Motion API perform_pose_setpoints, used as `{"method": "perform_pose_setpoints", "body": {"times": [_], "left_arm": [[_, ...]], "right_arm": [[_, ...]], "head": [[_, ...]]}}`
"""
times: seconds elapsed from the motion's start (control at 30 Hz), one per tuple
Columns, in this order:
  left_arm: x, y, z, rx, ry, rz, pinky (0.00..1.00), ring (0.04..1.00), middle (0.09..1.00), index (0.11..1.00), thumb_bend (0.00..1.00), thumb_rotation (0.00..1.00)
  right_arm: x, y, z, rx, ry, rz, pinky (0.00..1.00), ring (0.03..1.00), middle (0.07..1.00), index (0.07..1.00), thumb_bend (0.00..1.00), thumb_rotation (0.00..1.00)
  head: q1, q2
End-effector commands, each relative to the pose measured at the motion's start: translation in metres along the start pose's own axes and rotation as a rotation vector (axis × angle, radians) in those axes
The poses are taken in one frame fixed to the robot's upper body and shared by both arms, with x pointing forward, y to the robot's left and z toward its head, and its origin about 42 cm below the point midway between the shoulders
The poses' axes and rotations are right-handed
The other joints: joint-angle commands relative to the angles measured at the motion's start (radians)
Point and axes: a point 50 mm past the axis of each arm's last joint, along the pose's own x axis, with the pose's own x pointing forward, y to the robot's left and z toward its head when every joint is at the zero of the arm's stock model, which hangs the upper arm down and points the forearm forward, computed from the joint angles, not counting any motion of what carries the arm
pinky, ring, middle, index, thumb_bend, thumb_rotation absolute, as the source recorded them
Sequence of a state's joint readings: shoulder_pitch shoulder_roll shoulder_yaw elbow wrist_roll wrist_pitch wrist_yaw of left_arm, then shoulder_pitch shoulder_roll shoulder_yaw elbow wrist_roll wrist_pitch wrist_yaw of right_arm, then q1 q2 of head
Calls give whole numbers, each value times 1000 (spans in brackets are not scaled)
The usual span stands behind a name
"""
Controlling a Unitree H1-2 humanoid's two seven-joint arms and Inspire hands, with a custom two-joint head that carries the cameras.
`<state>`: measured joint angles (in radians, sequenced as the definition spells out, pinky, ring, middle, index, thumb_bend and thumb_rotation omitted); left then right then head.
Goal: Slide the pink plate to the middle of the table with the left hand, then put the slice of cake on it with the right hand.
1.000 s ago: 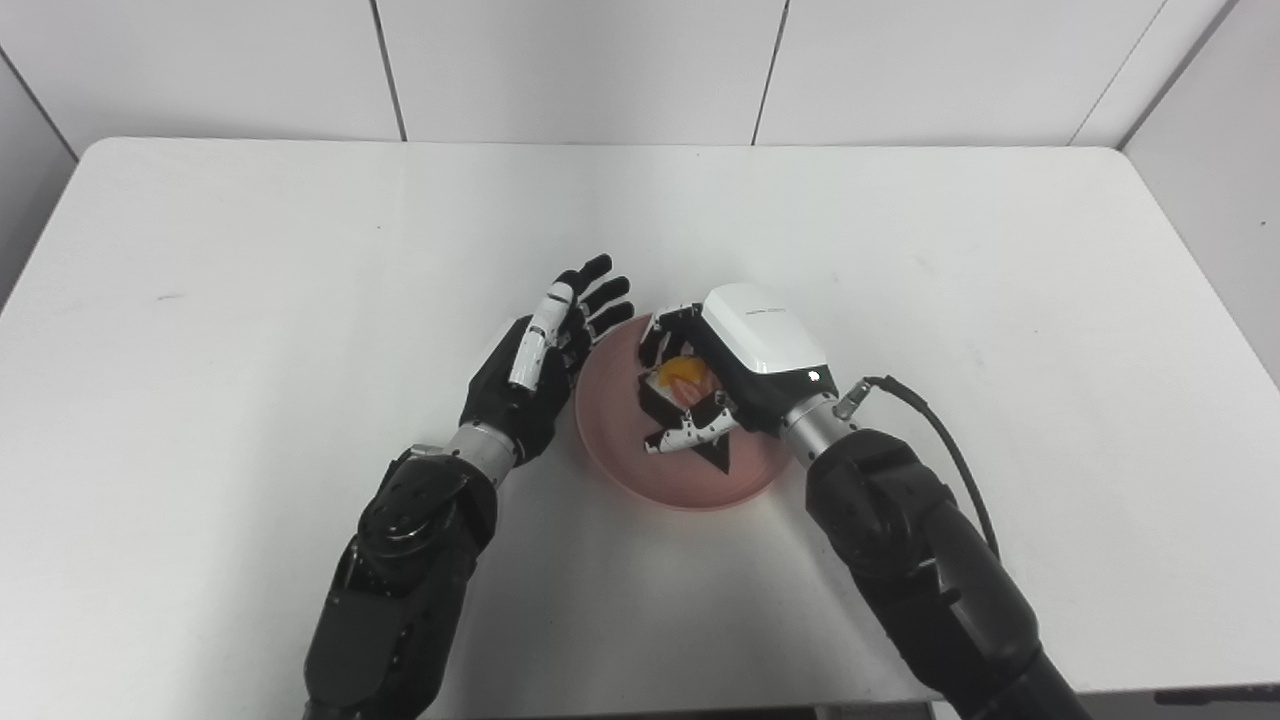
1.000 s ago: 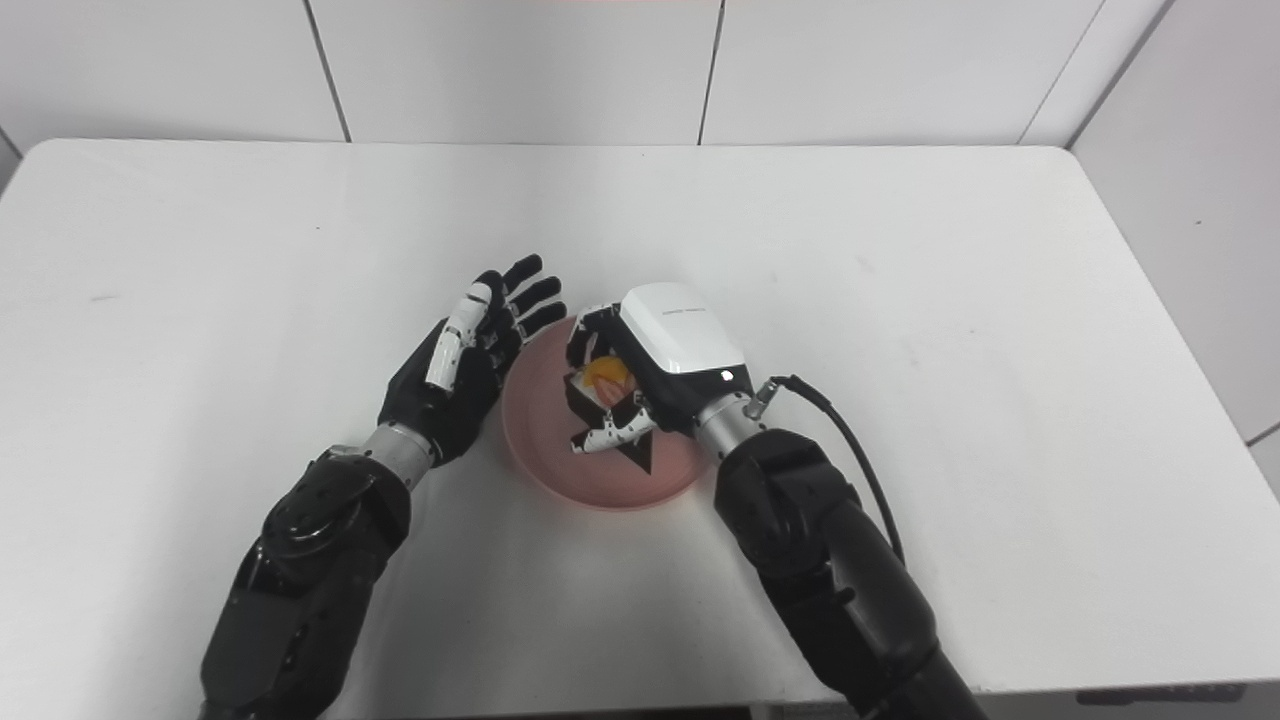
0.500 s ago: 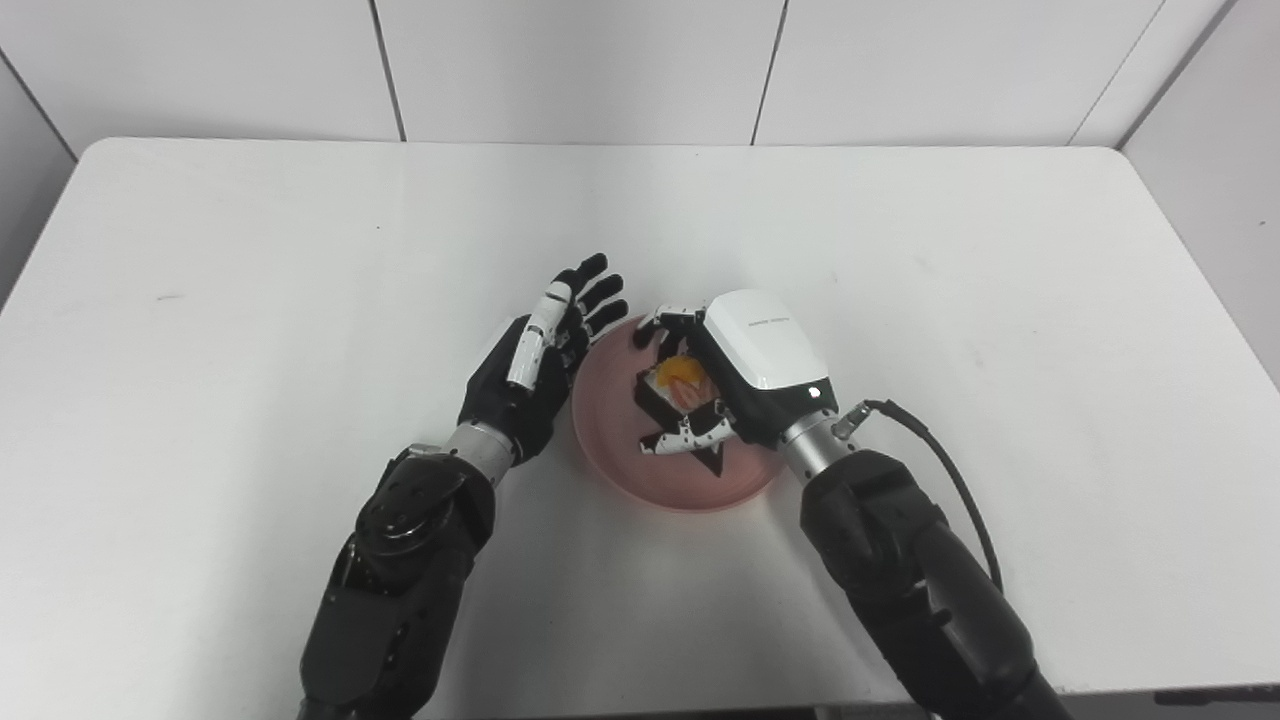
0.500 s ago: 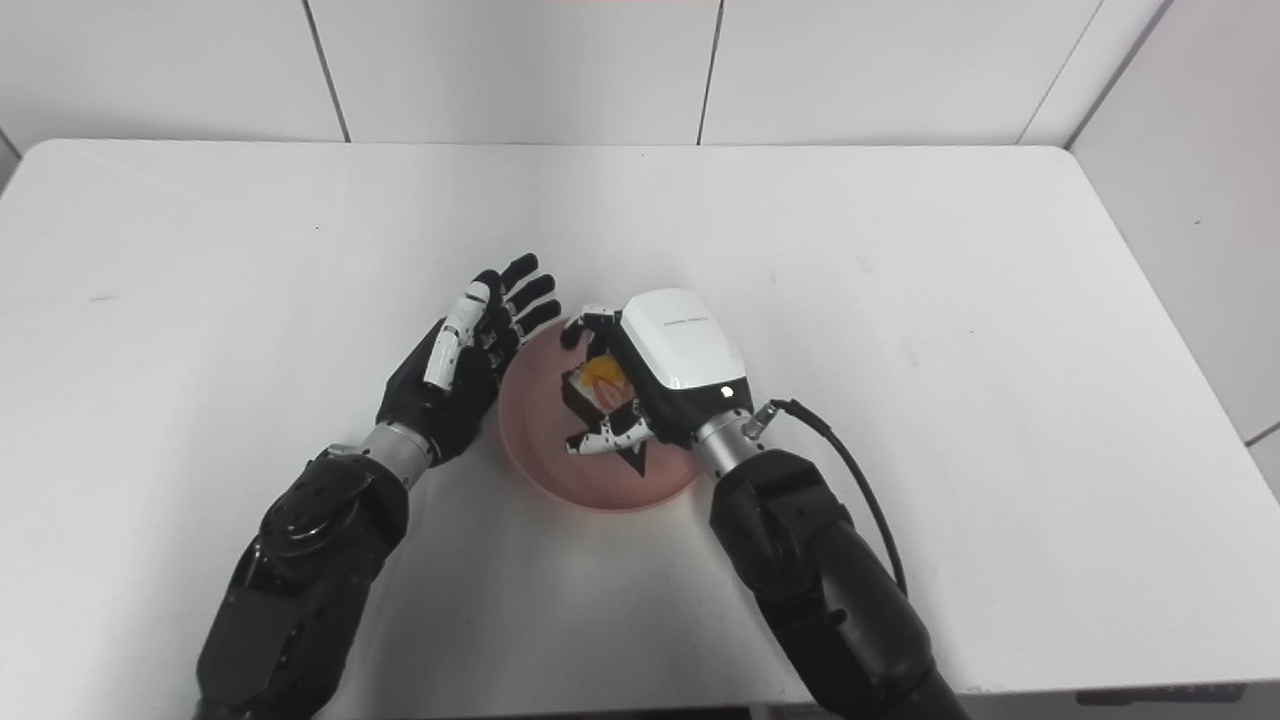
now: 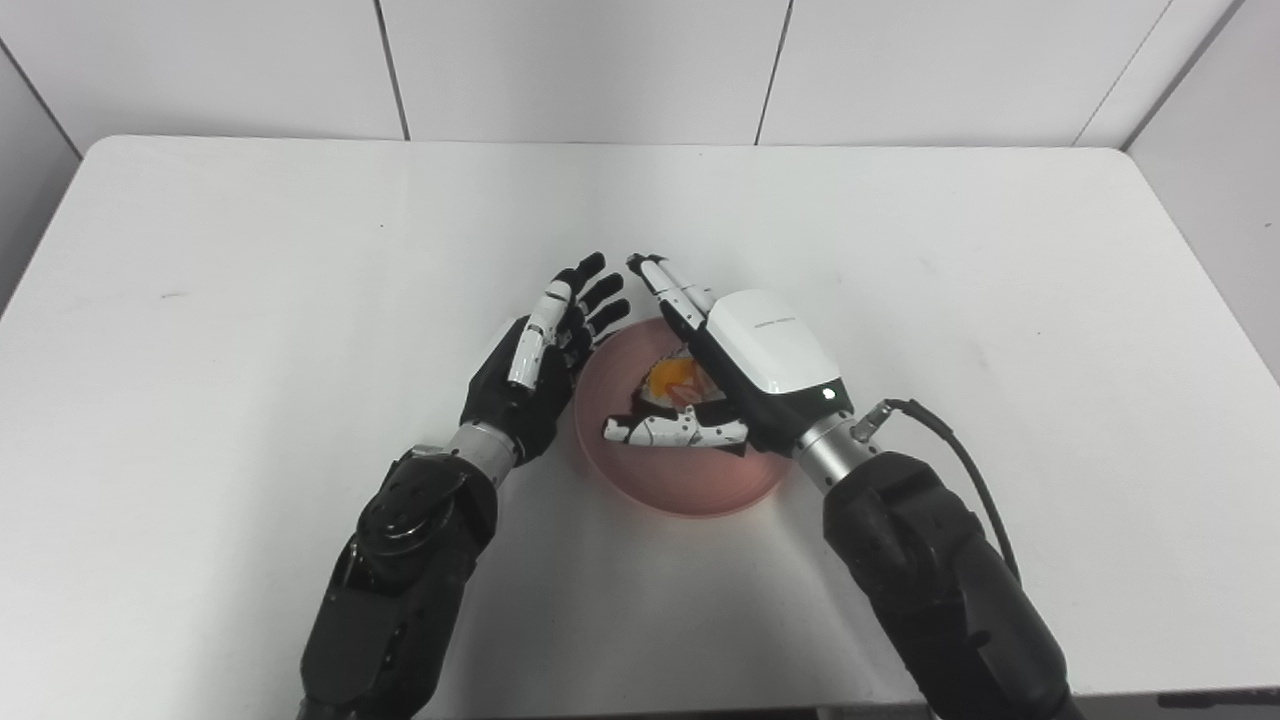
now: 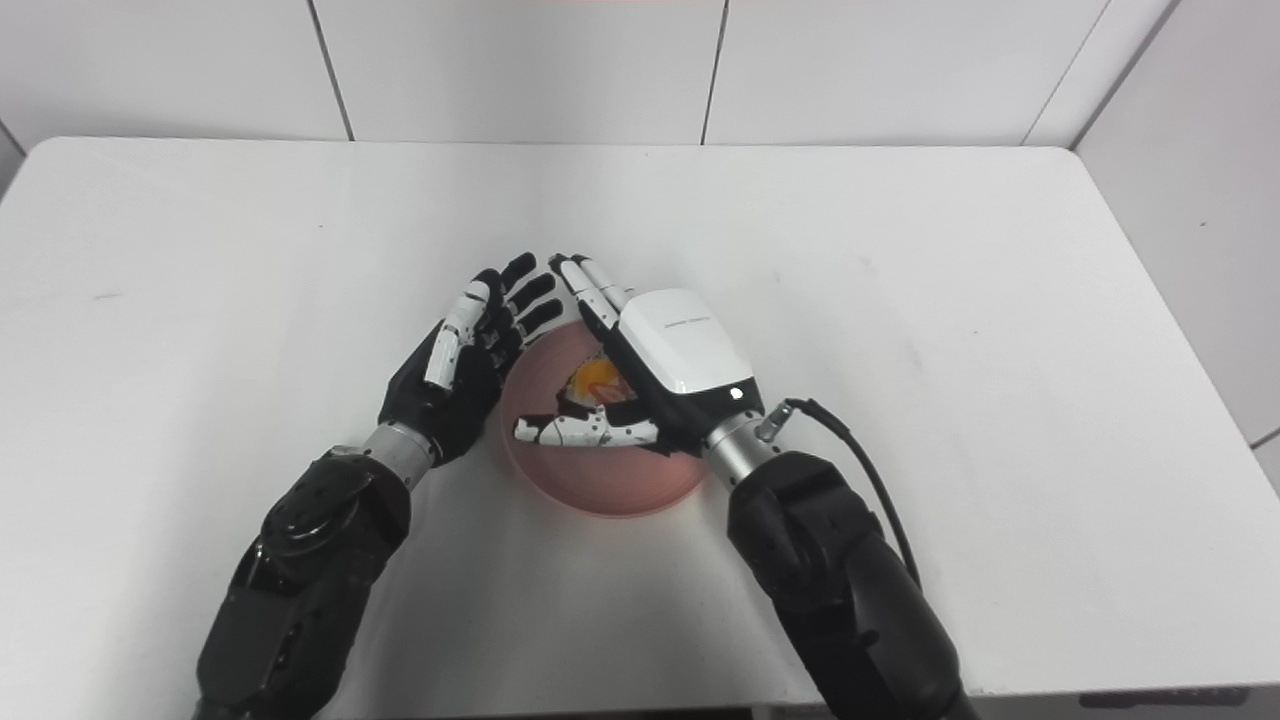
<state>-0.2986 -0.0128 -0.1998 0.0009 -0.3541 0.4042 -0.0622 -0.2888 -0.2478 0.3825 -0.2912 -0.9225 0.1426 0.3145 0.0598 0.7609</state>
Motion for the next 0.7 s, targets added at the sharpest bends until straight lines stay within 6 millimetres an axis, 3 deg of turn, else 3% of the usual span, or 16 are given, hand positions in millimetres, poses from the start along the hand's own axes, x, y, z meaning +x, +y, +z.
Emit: {"method": "perform_pose_setpoints", "body": {"times": [0.0,0.27,0.43,0.6,0.67], "left_arm": [[-6,8,-19,-5,109,27,906,942,958,955,349,1000],[-11,16,-19,57,80,76,901,926,934,929,371,1000],[-19,21,-14,91,-21,133,914,934,943,930,371,1000],[-36,34,-9,203,-209,223,953,962,977,962,398,1000],[-42,39,-10,257,-255,232,979,987,995,988,408,1000]], "right_arm": [[0,-15,6,-1,-26,-54,746,924,1000,1000,977,992],[2,-21,8,28,-72,-98,781,951,1000,1000,944,965],[2,-23,9,144,-126,-144,837,996,1000,1000,866,989],[-2,-23,4,344,-181,-289,824,1000,1000,1000,903,1000],[-5,-20,-2,399,-183,-332,882,1000,1000,1000,916,1000]], "head": [[1,-1],[-1,-21],[1,-27],[-9,-33],[-11,-36]]}}
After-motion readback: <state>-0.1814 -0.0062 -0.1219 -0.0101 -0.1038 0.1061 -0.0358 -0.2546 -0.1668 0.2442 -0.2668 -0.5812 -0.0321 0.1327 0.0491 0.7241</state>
